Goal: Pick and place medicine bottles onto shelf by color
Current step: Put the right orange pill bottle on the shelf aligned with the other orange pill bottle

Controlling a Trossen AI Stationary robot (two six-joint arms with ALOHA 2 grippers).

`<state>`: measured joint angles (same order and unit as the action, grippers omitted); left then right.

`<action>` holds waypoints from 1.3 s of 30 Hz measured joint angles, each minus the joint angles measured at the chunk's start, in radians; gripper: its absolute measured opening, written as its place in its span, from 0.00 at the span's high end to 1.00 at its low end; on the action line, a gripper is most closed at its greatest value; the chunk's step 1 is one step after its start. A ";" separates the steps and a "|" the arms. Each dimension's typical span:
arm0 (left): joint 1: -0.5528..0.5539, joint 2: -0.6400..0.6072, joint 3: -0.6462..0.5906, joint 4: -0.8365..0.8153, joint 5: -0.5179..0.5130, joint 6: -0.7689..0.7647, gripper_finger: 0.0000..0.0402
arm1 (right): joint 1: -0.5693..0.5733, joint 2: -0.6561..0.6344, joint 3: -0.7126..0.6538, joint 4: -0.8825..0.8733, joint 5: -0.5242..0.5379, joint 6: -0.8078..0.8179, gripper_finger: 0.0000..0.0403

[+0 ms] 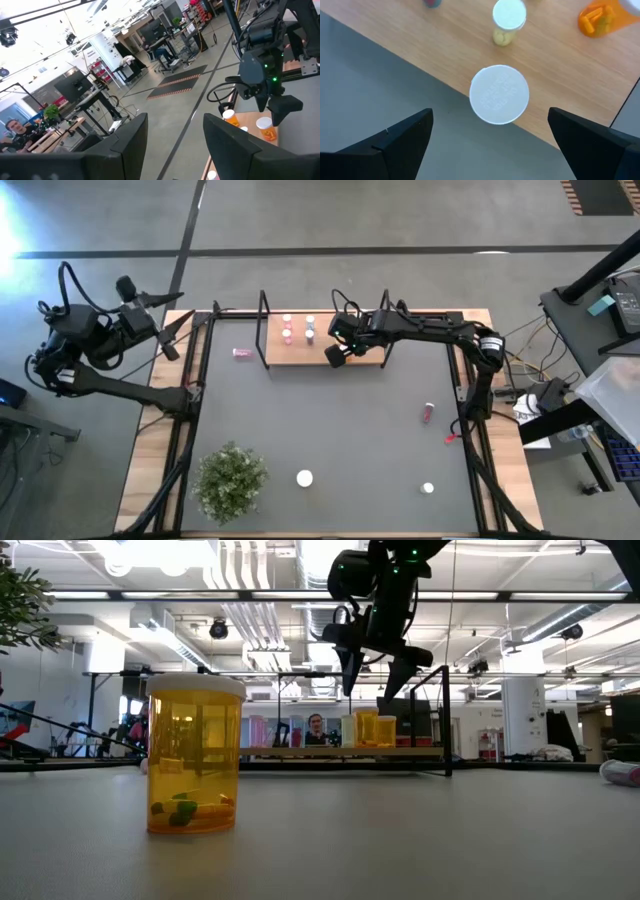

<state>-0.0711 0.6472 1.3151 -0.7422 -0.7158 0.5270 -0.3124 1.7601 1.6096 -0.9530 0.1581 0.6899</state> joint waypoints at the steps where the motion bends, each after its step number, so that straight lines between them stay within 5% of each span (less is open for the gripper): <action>1: 0.000 0.000 0.000 0.000 0.000 0.000 0.56 | -0.001 0.001 0.000 0.001 0.000 0.002 0.04; 20: 0.000 -0.001 0.000 0.000 0.000 0.001 0.56 | -0.008 0.069 0.013 0.029 0.045 0.010 0.05; 39: 0.000 -0.003 0.000 -0.002 0.000 0.001 0.56 | -0.007 0.069 0.016 0.023 0.045 0.069 0.32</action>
<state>-0.0715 0.6445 1.3148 -0.7441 -0.7162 0.5282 -0.3195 1.8290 1.6257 -0.9301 0.2029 0.7589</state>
